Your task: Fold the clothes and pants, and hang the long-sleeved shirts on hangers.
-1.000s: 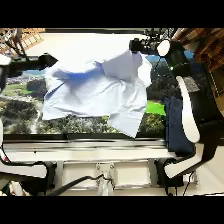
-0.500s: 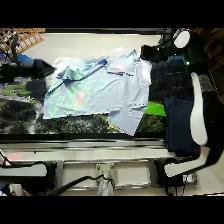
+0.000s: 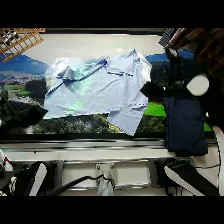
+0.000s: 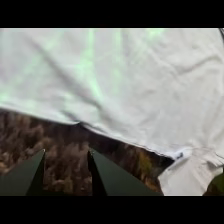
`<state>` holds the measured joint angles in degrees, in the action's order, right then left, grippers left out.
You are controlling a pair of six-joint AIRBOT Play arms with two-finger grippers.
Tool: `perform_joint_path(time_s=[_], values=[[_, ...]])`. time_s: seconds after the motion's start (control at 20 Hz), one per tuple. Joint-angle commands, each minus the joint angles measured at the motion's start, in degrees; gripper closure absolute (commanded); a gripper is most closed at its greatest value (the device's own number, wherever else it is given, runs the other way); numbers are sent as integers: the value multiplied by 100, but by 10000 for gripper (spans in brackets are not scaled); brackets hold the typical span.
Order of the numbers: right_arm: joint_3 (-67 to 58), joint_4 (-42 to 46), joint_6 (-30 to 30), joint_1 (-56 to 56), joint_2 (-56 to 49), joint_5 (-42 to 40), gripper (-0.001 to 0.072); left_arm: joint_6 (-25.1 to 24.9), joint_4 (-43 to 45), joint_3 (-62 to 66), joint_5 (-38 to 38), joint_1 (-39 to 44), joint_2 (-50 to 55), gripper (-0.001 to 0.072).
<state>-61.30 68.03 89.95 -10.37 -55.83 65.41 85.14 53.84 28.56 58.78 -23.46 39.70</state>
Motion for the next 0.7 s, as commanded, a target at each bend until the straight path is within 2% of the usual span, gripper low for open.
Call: perform_joint_path(time_s=[0.0,0.15,0.2,0.4,0.5,0.55,0.65], values=[[778,-79,46,-39,584,-179,370,411,210,-769,-256,-267,-496,404],[778,-249,46,-39,579,-295,370,946,833,-822,-483,-485,-275,399],[778,-289,44,-39,579,-328,370,940,833,-822,-509,-577,-118,344],[778,-289,42,-39,579,-435,370,931,595,-822,-717,-675,721,338],[778,-291,44,-39,579,-529,380,590,-133,-822,-977,-675,1104,338],[778,-291,44,-39,579,-573,422,345,-597,-822,-1128,-673,1274,351],[778,-310,46,-39,579,-649,426,-111,-1357,-822,-1440,-647,1523,354]])
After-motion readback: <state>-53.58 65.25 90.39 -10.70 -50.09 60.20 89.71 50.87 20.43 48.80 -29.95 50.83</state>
